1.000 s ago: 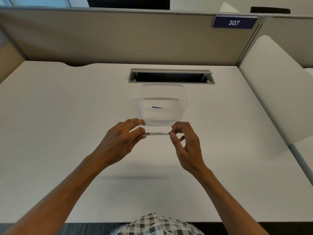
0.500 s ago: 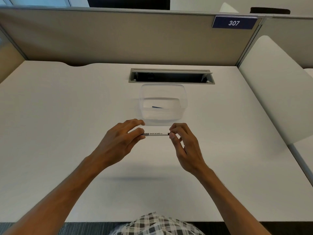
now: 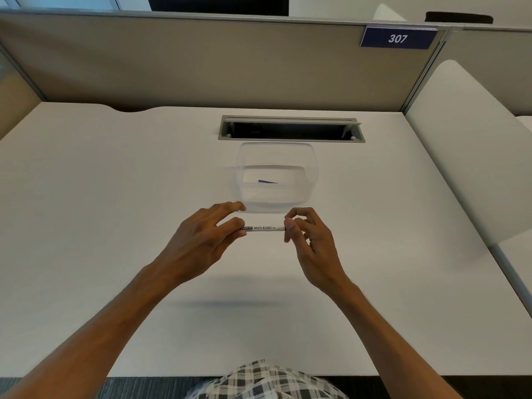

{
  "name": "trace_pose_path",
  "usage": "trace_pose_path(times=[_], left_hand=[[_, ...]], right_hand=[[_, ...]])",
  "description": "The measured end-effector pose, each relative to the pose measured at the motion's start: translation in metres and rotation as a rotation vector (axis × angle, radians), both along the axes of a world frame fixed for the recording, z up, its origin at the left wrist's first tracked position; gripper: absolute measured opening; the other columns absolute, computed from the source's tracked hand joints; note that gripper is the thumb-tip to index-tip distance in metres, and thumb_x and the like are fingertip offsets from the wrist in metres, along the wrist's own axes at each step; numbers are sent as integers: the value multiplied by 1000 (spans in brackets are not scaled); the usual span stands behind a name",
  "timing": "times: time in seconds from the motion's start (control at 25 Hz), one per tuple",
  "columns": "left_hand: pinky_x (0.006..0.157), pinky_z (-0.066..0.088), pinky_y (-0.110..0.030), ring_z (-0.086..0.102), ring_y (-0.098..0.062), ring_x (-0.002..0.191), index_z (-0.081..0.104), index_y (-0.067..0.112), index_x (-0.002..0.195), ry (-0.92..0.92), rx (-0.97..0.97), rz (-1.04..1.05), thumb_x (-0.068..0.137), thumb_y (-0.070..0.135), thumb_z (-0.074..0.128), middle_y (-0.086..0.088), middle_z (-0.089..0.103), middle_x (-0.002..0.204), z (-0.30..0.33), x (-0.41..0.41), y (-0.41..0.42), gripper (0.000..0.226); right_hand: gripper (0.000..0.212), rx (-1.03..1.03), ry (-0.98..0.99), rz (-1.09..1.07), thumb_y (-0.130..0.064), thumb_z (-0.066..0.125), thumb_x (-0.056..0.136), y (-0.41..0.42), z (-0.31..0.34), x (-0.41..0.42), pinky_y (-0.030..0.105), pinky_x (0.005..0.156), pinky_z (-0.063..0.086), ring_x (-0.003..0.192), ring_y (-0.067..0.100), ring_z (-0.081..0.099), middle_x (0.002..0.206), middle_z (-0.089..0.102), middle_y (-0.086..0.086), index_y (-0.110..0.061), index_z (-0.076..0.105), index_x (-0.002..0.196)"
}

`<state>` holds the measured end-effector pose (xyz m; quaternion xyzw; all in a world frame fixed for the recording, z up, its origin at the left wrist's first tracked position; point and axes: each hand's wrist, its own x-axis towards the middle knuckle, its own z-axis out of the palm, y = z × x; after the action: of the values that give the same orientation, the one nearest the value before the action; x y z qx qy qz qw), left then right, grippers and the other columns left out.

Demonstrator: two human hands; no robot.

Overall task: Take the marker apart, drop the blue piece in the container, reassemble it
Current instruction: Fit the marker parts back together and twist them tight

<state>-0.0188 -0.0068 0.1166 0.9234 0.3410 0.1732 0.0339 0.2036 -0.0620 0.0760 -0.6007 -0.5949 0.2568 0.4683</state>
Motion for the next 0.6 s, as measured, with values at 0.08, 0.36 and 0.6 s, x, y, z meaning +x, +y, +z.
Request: trace_pose_path(times=[0.08, 0.36, 0.6], left_hand=[[67, 47, -35, 58, -25, 92, 62, 13, 98, 0, -22, 0, 98, 33, 40, -2, 57, 131, -1, -2, 1, 30], [67, 47, -35, 58, -22, 93, 60, 14, 98, 7, -27, -5, 99, 34, 38, 1, 57, 130, -3, -3, 4, 30], [67, 46, -32, 58, -20, 91, 57, 14, 94, 10, -20, -26, 99, 35, 35, 1, 58, 130, 1, -3, 4, 30]], right_hand=[[32, 15, -28, -9, -52, 40, 97, -1, -1, 2, 14, 63, 37, 89, 11, 61, 106, 56, -17, -27, 57, 88], [18, 33, -199, 69, -41, 38, 102, -7, -5, 8, 32, 66, 48, 81, 13, 57, 92, 56, -16, -29, 51, 101], [16, 24, -240, 128, -41, 36, 103, -5, -1, 14, 19, 63, 37, 76, 10, 52, 86, 56, -14, -31, 48, 99]])
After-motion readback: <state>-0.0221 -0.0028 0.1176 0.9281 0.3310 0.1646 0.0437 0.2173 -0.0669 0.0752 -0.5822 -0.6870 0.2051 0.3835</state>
